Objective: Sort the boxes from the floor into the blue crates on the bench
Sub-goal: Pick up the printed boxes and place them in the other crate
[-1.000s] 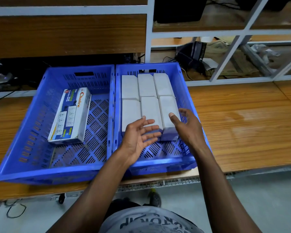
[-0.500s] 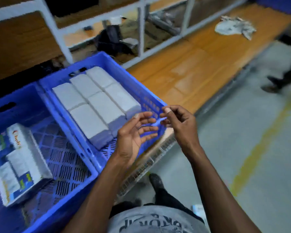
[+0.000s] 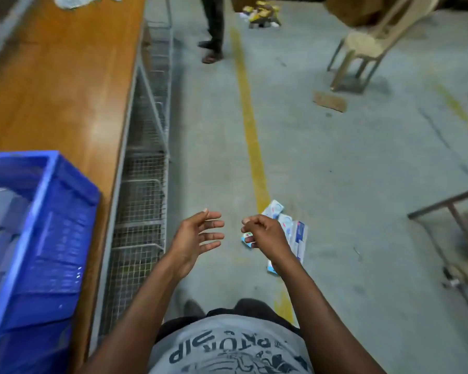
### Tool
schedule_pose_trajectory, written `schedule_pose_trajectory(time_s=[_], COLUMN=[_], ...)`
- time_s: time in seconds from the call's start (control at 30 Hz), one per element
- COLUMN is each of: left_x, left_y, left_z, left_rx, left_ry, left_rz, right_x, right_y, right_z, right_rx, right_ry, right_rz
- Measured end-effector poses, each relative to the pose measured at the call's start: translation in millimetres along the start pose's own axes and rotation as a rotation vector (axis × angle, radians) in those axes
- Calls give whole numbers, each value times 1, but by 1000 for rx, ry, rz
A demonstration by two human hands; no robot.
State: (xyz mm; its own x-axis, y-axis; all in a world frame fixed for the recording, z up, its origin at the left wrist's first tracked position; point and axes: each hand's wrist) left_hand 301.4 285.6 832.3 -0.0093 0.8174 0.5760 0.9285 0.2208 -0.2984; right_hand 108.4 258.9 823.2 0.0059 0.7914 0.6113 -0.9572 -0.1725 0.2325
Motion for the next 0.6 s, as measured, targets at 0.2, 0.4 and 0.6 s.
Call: schedule_pose_trajectory(time_s=[0.2, 0.4, 0.6], left_x=[-32, -53, -76], left_y=[-78, -157, -200], left_z=[53, 101, 119], left_rx=[-167, -227, -292], left_ry=[151, 270, 301], left_rz=[19, 15, -21], right_x=[1, -15, -68], right_y=[104, 204, 263], right_z=[-78, -137, -153], right_rx=[-73, -102, -37], right_ry=[-165, -314, -403], right_rz=[-130, -171, -117])
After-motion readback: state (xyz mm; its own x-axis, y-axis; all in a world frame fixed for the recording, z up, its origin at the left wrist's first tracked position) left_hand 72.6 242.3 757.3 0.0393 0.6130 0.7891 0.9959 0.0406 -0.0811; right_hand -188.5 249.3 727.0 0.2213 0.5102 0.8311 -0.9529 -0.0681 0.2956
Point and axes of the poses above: each hand's wrist, its own x-axis away from the middle knuckle, its own y-axis out of the back of the hand, z = x × y, and after that the axes turned 6 degrees about -y, right-handed
